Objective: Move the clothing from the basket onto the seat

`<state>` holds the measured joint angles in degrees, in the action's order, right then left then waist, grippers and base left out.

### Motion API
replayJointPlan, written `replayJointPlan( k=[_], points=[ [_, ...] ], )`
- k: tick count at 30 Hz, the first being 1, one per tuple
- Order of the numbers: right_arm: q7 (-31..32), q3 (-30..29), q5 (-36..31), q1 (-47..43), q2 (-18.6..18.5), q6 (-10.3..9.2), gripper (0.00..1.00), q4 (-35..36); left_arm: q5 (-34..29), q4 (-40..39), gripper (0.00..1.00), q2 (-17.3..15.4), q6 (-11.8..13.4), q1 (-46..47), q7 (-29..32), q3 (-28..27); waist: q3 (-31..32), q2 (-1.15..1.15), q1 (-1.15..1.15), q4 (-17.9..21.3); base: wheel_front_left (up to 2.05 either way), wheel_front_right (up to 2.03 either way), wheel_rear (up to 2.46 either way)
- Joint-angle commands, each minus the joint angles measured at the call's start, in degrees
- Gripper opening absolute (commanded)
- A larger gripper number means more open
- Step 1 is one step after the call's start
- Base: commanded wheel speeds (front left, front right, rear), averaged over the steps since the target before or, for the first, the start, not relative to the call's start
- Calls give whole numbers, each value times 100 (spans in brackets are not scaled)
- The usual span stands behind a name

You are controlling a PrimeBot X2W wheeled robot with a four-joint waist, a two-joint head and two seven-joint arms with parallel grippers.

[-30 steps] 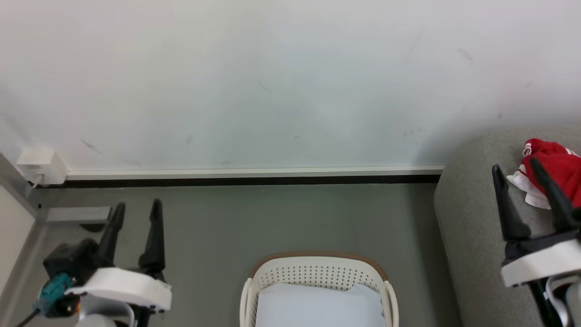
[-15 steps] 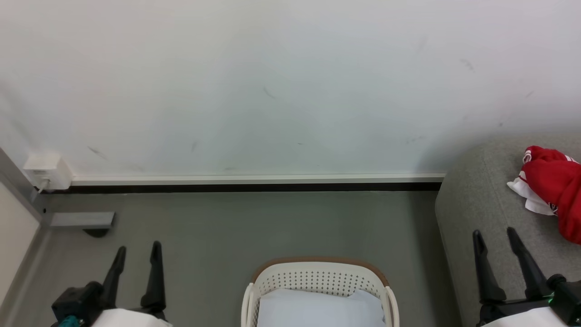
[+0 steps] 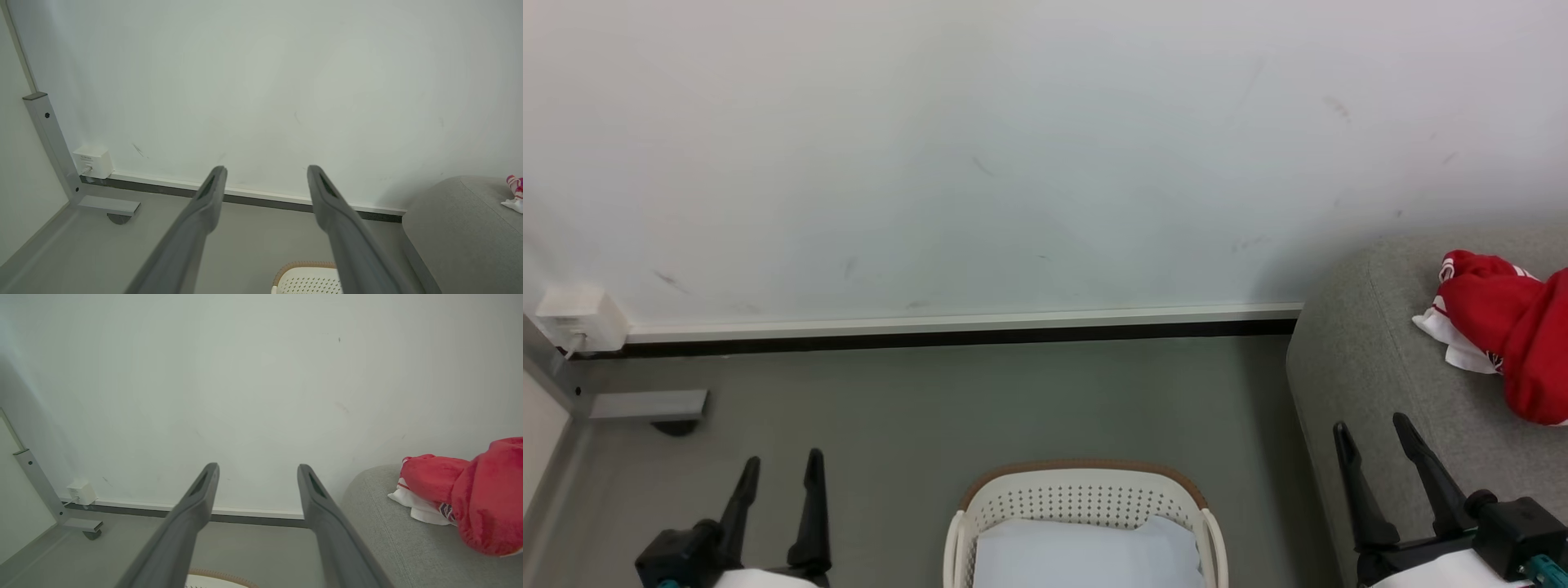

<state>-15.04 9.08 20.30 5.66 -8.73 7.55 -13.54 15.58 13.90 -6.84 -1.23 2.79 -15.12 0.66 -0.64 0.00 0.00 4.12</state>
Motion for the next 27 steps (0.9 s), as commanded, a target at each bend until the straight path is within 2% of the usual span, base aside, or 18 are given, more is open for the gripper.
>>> replayJointPlan(
  k=[1, 10, 20, 21, 24, 27],
  points=[
    [-16, 34, 40, 88, -49, -13, 100, -38, -76, 22, 100, 23, -41, -9, -3, -57, 1, 0, 0, 10, 0, 0, 0],
    [-17, 150, 134, 146, -81, -13, 100, -99, -297, 94, 100, 194, -263, 58, -4, -228, 22, 0, 0, 27, 0, 0, 0],
    [-17, 203, 201, 115, -82, -13, 100, -118, -399, 116, 100, 286, -382, 86, -4, -336, 34, 0, 0, 38, 0, 0, 0],
    [7, 182, 248, 103, -79, -12, 0, -136, -369, 131, 0, 300, -388, 84, 23, -351, 35, 0, 0, 38, 0, 0, 0],
    [14, 215, 152, 6, 0, 0, 0, -209, -347, 235, 0, 324, -378, -13, 12, -322, 35, 0, 0, 39, 0, 0, 0],
    [90, 153, 457, -1, 22, 0, 0, -189, -36, 290, 0, 326, -389, 63, 153, -403, 36, 0, 0, 28, 0, 0, 0]
  ],
)
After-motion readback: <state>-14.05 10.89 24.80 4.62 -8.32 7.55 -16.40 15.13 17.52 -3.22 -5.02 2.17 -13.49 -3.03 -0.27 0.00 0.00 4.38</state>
